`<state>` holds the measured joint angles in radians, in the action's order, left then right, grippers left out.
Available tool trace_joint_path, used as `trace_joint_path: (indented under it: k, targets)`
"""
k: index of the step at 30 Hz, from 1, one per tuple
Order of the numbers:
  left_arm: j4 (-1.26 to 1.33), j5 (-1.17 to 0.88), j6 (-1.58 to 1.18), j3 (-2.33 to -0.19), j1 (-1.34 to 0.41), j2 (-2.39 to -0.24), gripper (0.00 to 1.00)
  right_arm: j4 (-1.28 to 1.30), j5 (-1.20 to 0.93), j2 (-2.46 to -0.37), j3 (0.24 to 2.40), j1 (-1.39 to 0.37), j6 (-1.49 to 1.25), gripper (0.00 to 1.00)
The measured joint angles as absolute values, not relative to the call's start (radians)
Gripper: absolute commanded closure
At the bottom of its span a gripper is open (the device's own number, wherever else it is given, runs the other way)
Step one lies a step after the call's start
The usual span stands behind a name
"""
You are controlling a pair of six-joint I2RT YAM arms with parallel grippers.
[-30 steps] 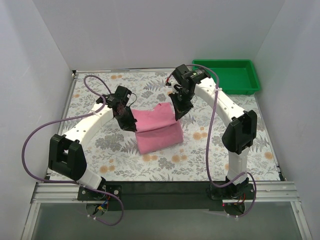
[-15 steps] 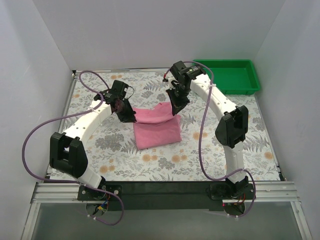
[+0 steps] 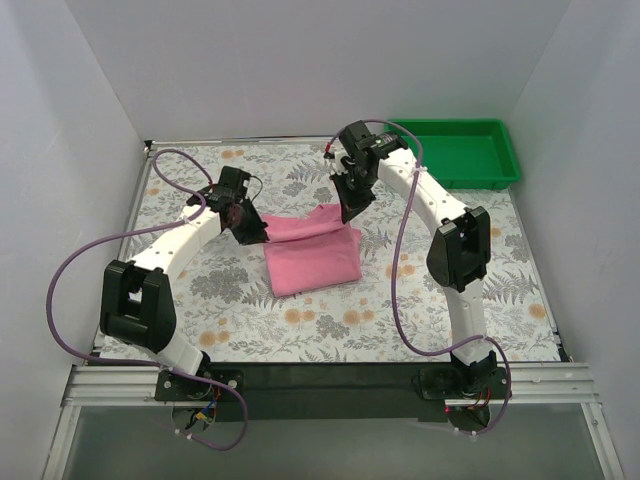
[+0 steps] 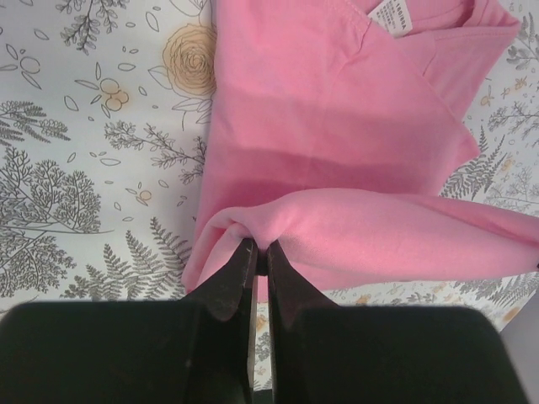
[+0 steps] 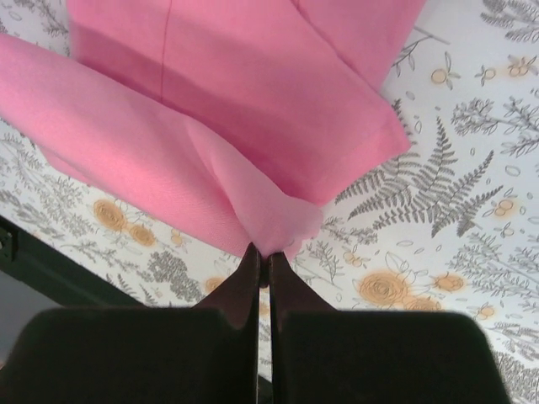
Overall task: Fold and stack the t-shirts
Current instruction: Fold the tshirt
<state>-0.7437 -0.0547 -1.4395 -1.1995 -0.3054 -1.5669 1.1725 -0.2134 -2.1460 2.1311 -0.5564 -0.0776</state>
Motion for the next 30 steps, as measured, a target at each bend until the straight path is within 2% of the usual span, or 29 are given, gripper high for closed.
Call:
trace_joint_path:
  k: [20,30]
  targets:
    - [-0.496,0.028,-1.443,-1.15,-0.303,-1.622,1.0,0.87,-0.109,-2.145,1.972,-0.531,-0.057,0.99]
    - [-0.356,0.07,-1.445,-1.142,-0.295,-1.754,1.0,0.735,-0.084,-2.158,1.932,-0.524,-0.048,0.97]
